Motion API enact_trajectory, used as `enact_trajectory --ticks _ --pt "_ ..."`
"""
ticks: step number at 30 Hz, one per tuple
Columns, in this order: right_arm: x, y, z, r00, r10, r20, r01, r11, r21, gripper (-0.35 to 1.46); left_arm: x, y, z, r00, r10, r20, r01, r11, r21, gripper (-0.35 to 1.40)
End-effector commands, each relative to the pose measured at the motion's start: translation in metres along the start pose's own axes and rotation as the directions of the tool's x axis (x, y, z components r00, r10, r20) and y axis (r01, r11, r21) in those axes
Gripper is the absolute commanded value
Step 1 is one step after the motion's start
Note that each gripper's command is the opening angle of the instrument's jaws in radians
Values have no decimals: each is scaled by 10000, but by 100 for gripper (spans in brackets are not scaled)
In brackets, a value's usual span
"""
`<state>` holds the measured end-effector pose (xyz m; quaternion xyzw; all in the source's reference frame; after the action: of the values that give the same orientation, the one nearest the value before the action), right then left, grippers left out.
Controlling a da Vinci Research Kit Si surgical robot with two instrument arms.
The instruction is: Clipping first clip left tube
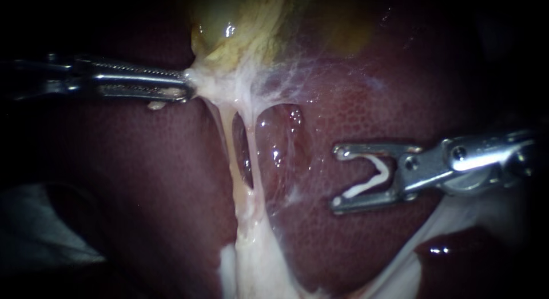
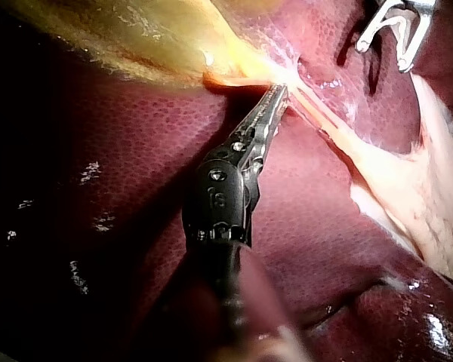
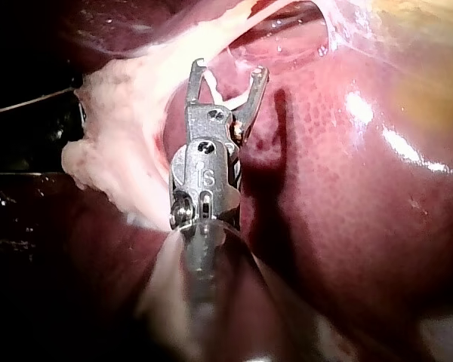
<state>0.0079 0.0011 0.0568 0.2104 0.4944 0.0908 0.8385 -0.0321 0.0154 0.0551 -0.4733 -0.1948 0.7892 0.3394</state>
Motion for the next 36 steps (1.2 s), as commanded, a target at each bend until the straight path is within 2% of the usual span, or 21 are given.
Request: enact_trajectory --ticks 1,8,17,22,32,36 --pt "2 -1 6 10000 -19 0 19 10000 -2 50 -1 0 1 10000 -4 0 4 10000 6 -35" --pt "8 -2 44 9993 239 -294 -237 9997 74 50 -1 0 2 10000 -4 -1 4 10000 10 -35" --pt "8 1 77 9964 566 -635 -543 9978 374 50 -1 1 5 10000 -6 -6 6 10000 33 -35" --pt "1 7 92 9940 748 -799 -708 9962 514 50 -1 1 5 10000 -5 -6 5 10000 32 -35" --pt "-18 18 109 9909 1038 -861 -972 9922 782 50 -1 1 5 10000 -2 -7 2 10000 38 -35" --pt "-20 21 115 9898 1025 -988 -930 9909 970 50 -1 1 5 10000 -2 -7 2 10000 41 -35"
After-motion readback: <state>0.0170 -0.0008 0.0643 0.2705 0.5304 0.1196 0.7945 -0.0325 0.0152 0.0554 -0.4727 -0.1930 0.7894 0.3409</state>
